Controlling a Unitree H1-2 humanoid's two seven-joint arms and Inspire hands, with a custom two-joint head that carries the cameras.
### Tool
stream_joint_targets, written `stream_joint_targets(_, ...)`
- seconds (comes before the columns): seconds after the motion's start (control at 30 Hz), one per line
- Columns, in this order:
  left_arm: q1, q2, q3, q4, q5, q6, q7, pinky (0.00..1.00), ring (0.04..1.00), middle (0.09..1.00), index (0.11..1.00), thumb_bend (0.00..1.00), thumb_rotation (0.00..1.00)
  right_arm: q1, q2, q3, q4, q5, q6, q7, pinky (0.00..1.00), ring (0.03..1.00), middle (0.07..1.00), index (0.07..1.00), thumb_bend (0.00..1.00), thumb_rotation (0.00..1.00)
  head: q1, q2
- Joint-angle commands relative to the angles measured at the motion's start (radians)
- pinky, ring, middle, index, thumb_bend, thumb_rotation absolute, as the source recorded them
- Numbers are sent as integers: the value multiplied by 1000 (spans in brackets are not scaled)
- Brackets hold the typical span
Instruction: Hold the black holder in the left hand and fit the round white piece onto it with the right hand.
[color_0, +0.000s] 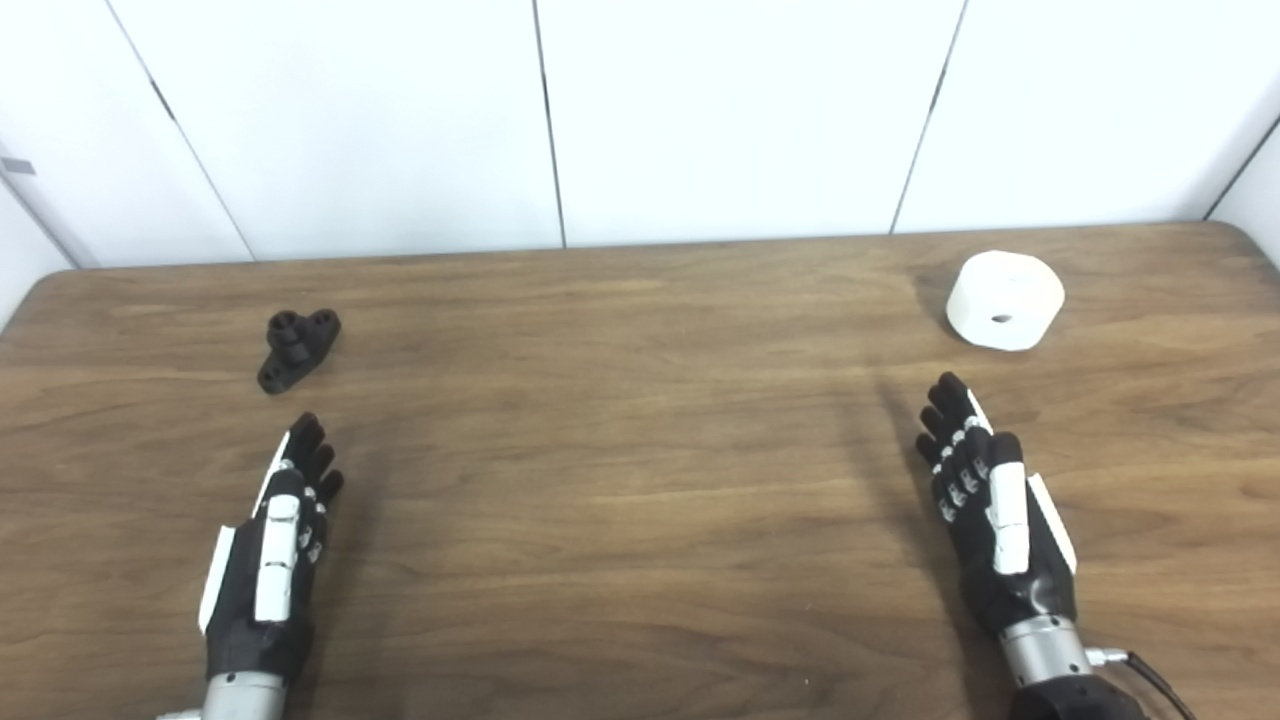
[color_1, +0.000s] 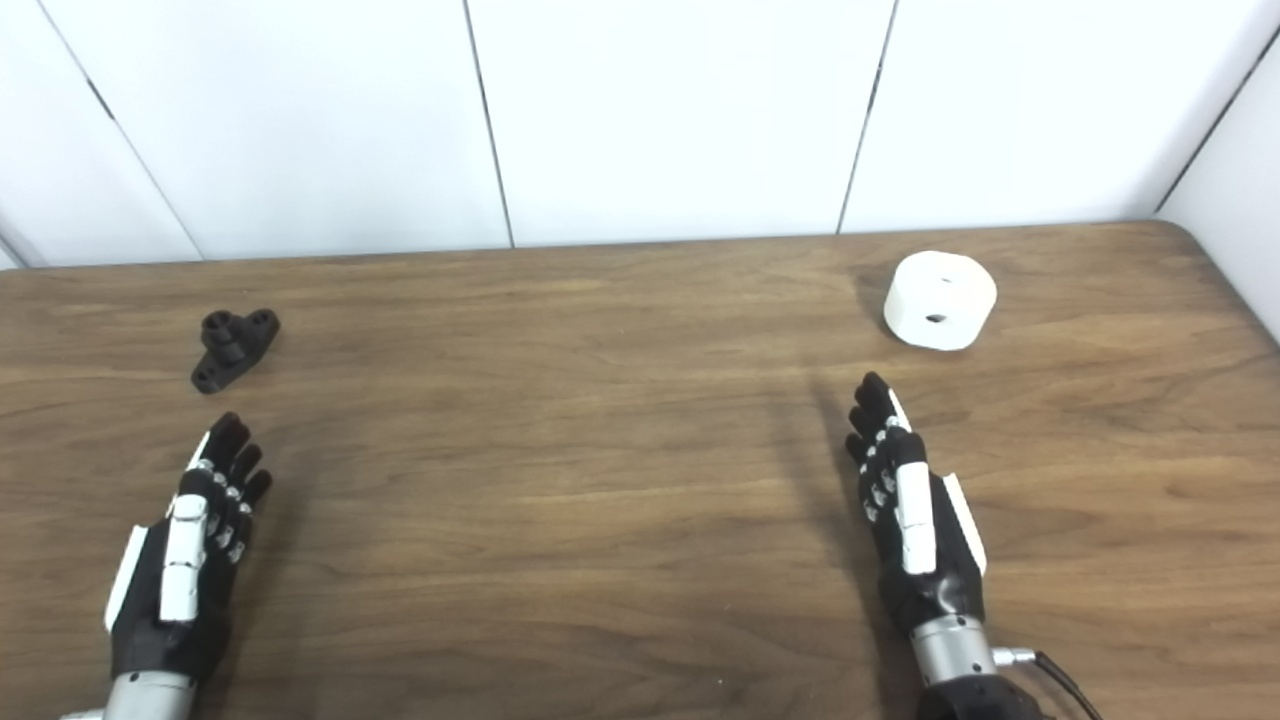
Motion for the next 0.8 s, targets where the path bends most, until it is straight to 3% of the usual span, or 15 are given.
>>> stream_joint_targets(0.0,10,9,3,2,18,10,12,1000,1000,1000,983,528,931,27,42,3,-12,4,0,2,1000,993,988,974,571,995,-1,1)
stream_joint_targets(0.2,12,5,6,0,-1,8,6,1000,1000,1000,980,500,900,30,42,4,-17,-1,-1,1,1000,995,989,973,573,991,-1,-1)
stream_joint_targets(0.43,13,5,2,-3,13,12,9,1000,1000,1000,986,477,929,29,39,3,-14,-1,-3,3,1000,1000,991,975,572,996,20,-13)
stream_joint_targets(0.57,15,-6,-5,22,3,-28,-2,1000,1000,1000,973,394,935,32,32,-1,-1,-10,-9,2,1000,1000,993,975,576,999,80,-70)
stream_joint_targets(0.67,17,-16,-12,37,10,-50,-4,1000,1000,1000,982,491,897,34,26,-8,20,-5,-29,12,1000,994,990,976,552,1000,118,-99)
stream_joint_targets(0.77,17,-24,-24,50,29,-67,-4,1000,1000,1000,994,551,924,29,15,-18,57,5,-61,27,1000,993,987,981,548,1000,171,-131)
